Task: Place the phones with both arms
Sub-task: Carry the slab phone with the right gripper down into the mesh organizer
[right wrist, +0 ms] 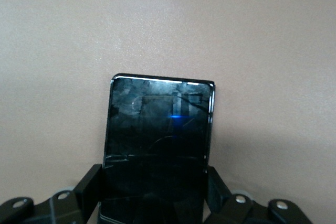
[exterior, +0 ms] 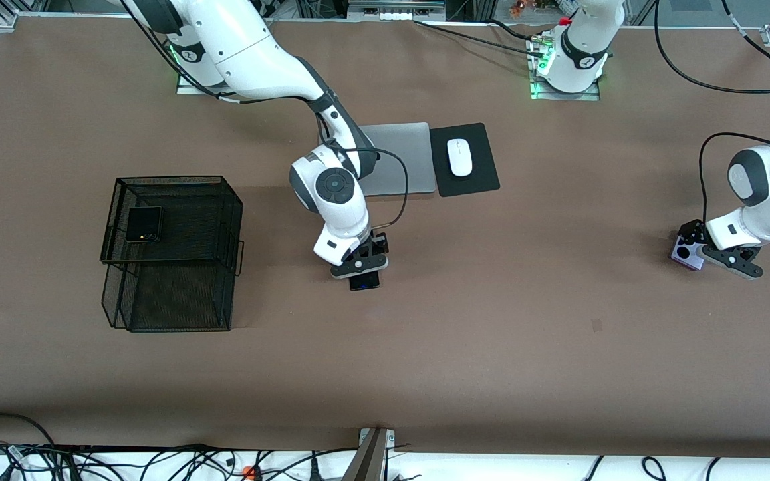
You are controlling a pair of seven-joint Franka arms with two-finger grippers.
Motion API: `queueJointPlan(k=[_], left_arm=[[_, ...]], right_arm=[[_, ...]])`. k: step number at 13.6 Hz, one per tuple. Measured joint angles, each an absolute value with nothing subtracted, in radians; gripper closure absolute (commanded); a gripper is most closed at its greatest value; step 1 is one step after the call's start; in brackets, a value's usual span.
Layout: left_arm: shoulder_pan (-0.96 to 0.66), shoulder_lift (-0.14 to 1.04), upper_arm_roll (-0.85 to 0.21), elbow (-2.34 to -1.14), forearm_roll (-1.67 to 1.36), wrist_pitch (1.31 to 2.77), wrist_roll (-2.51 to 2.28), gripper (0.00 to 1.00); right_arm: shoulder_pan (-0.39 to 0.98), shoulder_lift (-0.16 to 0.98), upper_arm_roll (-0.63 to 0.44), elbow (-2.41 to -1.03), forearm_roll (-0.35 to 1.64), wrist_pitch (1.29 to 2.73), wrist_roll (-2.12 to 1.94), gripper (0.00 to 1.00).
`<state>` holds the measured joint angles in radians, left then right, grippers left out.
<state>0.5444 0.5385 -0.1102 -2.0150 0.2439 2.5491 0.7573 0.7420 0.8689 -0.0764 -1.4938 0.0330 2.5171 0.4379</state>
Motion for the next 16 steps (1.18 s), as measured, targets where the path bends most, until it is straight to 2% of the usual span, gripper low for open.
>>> queueJointPlan(k=[7,16], left_arm=[[0.544,0.548,-0.114,-2.015,0.244,2.552,0.756,0.00],[0.542,0.576,-0.119,-2.015,0.244,2.567,0.719,0.00]], right_arm=[[0.738,0.855,-0.111,-1.469,0.033,2.488,0.438,0.88],[0.728,0.635,-0.281,-1.456,0.034,2.126,0.332,0.92]])
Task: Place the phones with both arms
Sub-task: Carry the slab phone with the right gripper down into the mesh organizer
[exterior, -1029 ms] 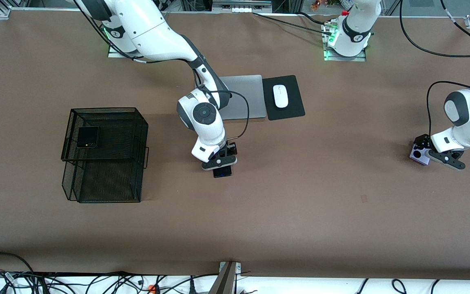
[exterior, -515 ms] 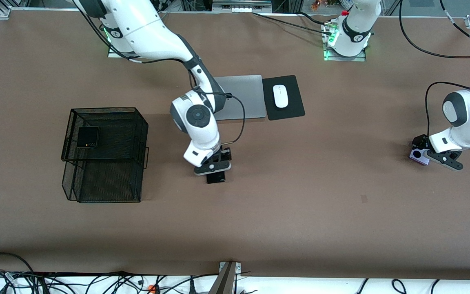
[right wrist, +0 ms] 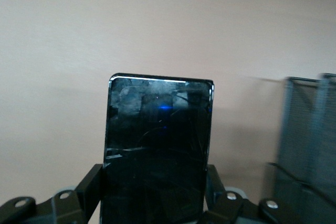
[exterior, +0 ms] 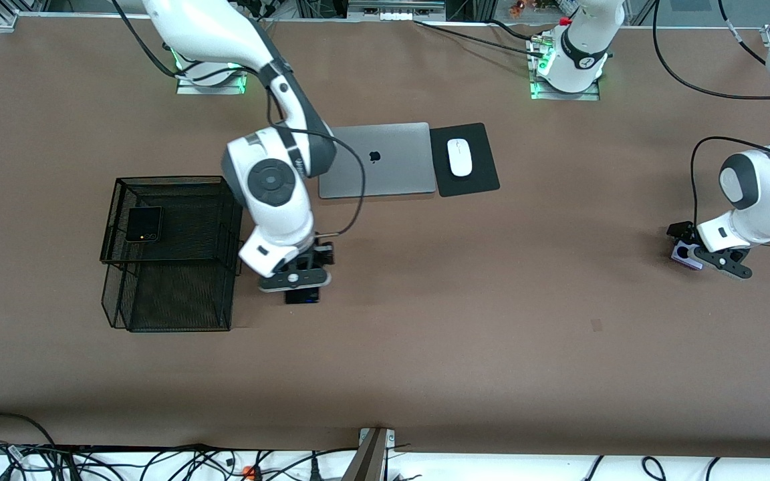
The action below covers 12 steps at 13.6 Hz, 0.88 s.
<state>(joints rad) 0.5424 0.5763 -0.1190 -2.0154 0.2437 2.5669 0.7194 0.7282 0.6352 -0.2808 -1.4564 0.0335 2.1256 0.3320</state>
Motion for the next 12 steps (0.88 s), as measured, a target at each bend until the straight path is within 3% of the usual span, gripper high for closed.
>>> queueJointPlan(k=[5,12], left_arm=[[0.542,0.570,-0.123,-2.011,0.244,2.569,0.716,0.00],[0.543,0.569,-0.126,-2.010,0.243,2.567,0.639,0.00]], right_arm=[[0.714,0.546,-0.411,-1.495,0.037,1.967,0.094,0.92],[0.704,0.217,-0.507,-1.905,0.038,1.950,-0.015,0.95]])
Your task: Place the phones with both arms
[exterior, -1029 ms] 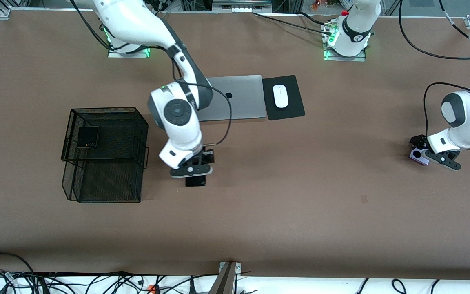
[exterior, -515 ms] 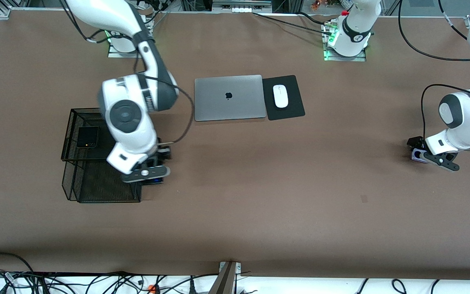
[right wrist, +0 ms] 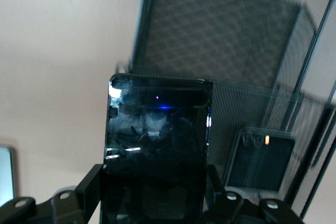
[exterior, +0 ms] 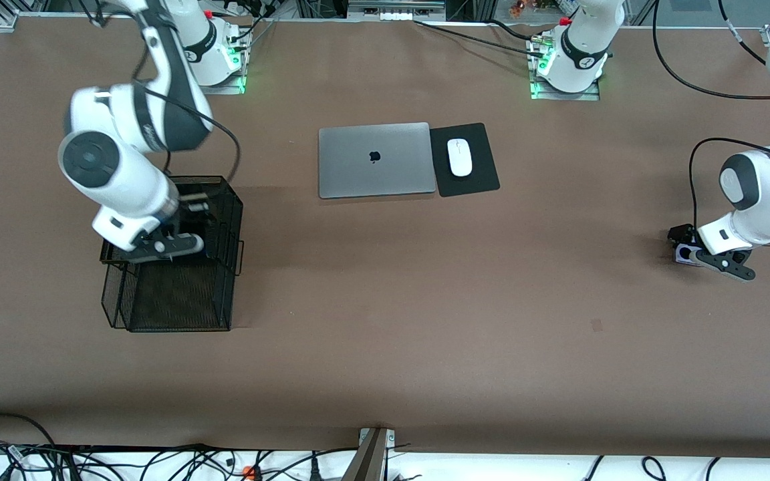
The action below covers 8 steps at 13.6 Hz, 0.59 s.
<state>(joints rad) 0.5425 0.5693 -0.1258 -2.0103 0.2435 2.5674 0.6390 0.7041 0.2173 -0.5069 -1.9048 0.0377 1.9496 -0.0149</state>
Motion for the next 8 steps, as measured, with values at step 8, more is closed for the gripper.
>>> queueJointPlan(k=[8], left_arm=[[0.547,0.569,-0.145,-2.010,0.243,2.567,0.555,0.00]], right_arm=[[0.705,0.172,-0.527,-2.070,0.038,2.024,-0.015,0.95]])
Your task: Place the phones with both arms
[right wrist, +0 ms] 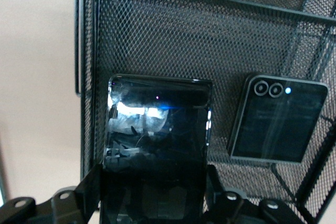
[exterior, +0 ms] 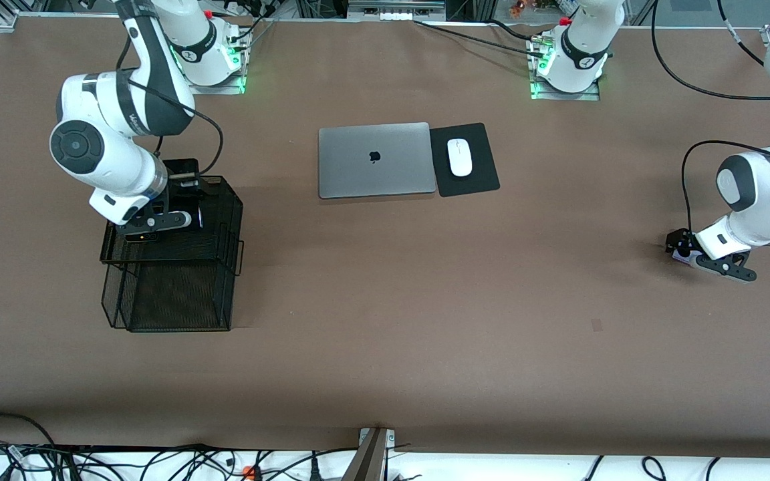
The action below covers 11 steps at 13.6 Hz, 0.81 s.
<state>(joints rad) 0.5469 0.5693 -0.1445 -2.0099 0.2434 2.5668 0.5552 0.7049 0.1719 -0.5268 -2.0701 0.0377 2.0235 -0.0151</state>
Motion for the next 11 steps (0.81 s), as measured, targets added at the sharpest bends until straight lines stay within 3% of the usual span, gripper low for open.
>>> queueJointPlan(k=[8,9,11], left_arm=[[0.554,0.582,-0.143,-2.011,0.243,2.567,0.555,0.00],[0.554,0.582,-0.143,-2.011,0.243,2.567,0.554,0.03],[0.555,0.583,-0.143,-2.011,0.243,2.567,0.552,0.28]], right_arm=[[0.705,0.228,-0.527,-2.070,0.038,2.100,-0.015,0.95],[0.705,0.228,-0.527,-2.070,0.038,2.108,-0.015,0.95],[0.705,0.229,-0.527,-2.070,0.039,2.125,-0.013,0.94]])
